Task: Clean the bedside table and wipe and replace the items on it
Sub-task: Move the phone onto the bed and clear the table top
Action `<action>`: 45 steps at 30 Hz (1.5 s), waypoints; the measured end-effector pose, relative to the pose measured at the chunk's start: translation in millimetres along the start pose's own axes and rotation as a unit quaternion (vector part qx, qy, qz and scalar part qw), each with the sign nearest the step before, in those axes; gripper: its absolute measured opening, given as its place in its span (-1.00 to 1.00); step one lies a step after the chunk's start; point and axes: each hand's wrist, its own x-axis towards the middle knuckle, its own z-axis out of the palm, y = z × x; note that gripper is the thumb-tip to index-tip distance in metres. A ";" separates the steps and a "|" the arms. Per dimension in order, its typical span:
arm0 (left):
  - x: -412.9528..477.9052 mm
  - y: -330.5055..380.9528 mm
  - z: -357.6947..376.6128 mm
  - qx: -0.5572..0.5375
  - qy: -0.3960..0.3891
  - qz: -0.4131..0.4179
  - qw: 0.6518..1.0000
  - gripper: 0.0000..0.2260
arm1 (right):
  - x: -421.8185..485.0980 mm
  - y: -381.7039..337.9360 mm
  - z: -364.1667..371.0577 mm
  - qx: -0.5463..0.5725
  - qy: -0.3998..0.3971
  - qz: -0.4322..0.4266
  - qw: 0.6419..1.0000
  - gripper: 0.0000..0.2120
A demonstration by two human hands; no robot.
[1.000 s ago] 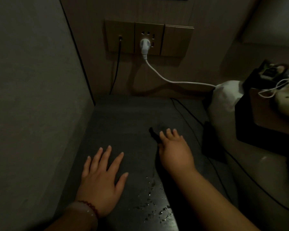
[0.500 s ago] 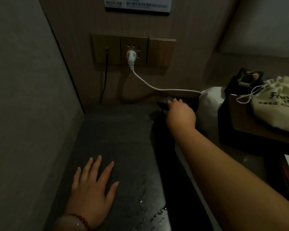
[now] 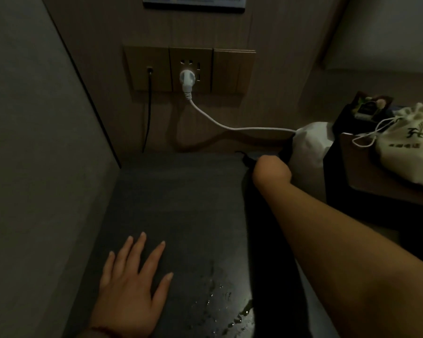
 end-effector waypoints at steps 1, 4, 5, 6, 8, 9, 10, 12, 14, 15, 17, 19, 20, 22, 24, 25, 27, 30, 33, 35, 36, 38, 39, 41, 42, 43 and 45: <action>-0.1 -0.5 0.2 0.004 -0.002 0.000 1.000 -0.48 | 2.7 4.2 -0.5 0.001 -0.001 0.005 1.000 -0.71; 0.2 -1.0 0.2 0.017 0.004 0.003 1.000 -0.50 | 6.3 22.0 -1.8 -0.022 0.030 0.048 0.998 -0.75; -0.1 -1.2 1.5 0.014 0.010 0.004 1.000 -0.50 | 6.7 25.5 -3.1 -0.034 0.035 0.057 0.997 -0.74; -0.8 -0.5 1.6 0.010 0.013 0.004 1.000 -0.50 | 6.7 26.8 -3.9 -0.039 0.048 0.062 0.996 -0.74; -2.0 -0.3 2.3 0.003 0.020 0.004 1.000 -0.49 | 6.1 20.9 -7.6 -0.002 0.084 0.054 0.995 -0.71; -1.6 -0.2 2.6 0.001 0.024 0.006 1.000 -0.49 | 4.7 15.2 -9.0 0.021 0.114 0.039 0.992 -0.66; -1.1 0.0 2.9 0.000 0.023 0.007 1.000 -0.49 | -0.5 7.4 -11.0 0.036 0.146 0.021 0.988 -0.63; -0.5 2.2 0.0 -0.005 0.023 0.007 1.000 -0.47 | -18.1 -10.2 -8.7 0.027 0.189 -0.037 0.981 -0.59; -0.1 5.1 -2.5 -0.010 0.023 -0.006 1.000 -0.39 | -40.1 -26.2 8.4 0.031 0.208 -0.110 0.971 -0.56; 0.3 6.0 -1.5 -0.015 0.030 -0.010 0.999 -0.34 | -51.2 -31.9 22.2 0.025 0.202 -0.148 0.968 -0.57; 0.1 7.8 -1.9 -0.036 0.052 -0.020 0.998 -0.29 | -72.3 -35.1 53.9 -0.004 0.152 -0.202 0.967 -0.55; -0.5 10.6 -5.0 -0.032 0.050 -0.022 0.998 -0.28 | -82.0 -23.4 74.1 -0.043 0.090 -0.207 0.973 -0.50; -1.8 10.8 -5.2 -0.029 0.040 -0.023 0.999 -0.27 | -79.4 -13.4 75.8 -0.046 0.085 -0.188 0.977 -0.49; -3.7 10.7 -7.9 -0.030 0.032 -0.024 0.999 -0.25 | -69.6 8.9 70.0 -0.034 0.091 -0.109 0.989 -0.52; -4.1 11.2 -9.7 -0.031 0.032 -0.024 0.999 -0.24 | -63.1 25.6 60.7 -0.025 0.077 -0.020 0.997 -0.53; -4.0 11.8 -10.1 -0.031 0.026 -0.025 0.999 -0.23 | -63.4 28.1 59.2 -0.025 0.071 0.000 0.997 -0.53; -3.8 13.0 -11.8 -0.021 0.010 -0.024 0.999 -0.22 | -76.4 16.8 60.0 -0.022 0.077 -0.022 0.997 -0.54; -3.2 14.6 -13.3 -0.015 0.009 -0.026 1.000 -0.24 | -115.6 -15.9 80.1 -0.031 0.075 -0.187 0.979 -0.52; -4.4 13.8 -13.4 -0.007 -0.002 -0.030 1.000 -0.35 | -128.7 -10.2 87.8 -0.036 0.033 -0.255 0.966 -0.44; -5.2 14.3 -13.4 -0.019 -0.002 -0.025 1.000 -0.34 | -111.9 20.5 81.3 -0.018 0.061 -0.161 0.985 -0.47; -5.5 14.8 -14.2 -0.027 0.001 -0.025 0.999 -0.31 | -104.8 37.7 77.0 -0.015 0.076 -0.095 0.993 -0.49; -5.7 14.2 -14.8 -0.025 0.000 -0.026 0.999 -0.35 | -100.1 57.7 72.1 -0.016 0.073 0.007 0.997 -0.48; -5.4 14.5 -14.7 -0.020 -0.003 -0.026 0.999 -0.40 | -103.8 56.8 71.5 -0.012 0.078 0.028 0.996 -0.49; -5.5 16.1 -14.1 -0.022 0.003 -0.026 0.999 -0.45 | -119.6 38.8 75.3 0.003 0.096 0.001 0.995 -0.51; -5.8 16.6 -14.4 -0.024 0.007 -0.024 0.999 -0.46 | -131.1 25.3 80.2 0.011 0.093 -0.043 0.995 -0.51; -6.3 17.2 -14.5 -0.025 0.008 -0.023 0.999 -0.46 | -144.8 11.6 86.1 0.017 0.085 -0.105 0.991 -0.50; -6.6 17.2 -14.7 -0.029 0.010 -0.022 0.999 -0.46 | -175.6 -7.3 95.2 0.002 0.045 -0.234 0.971 -0.45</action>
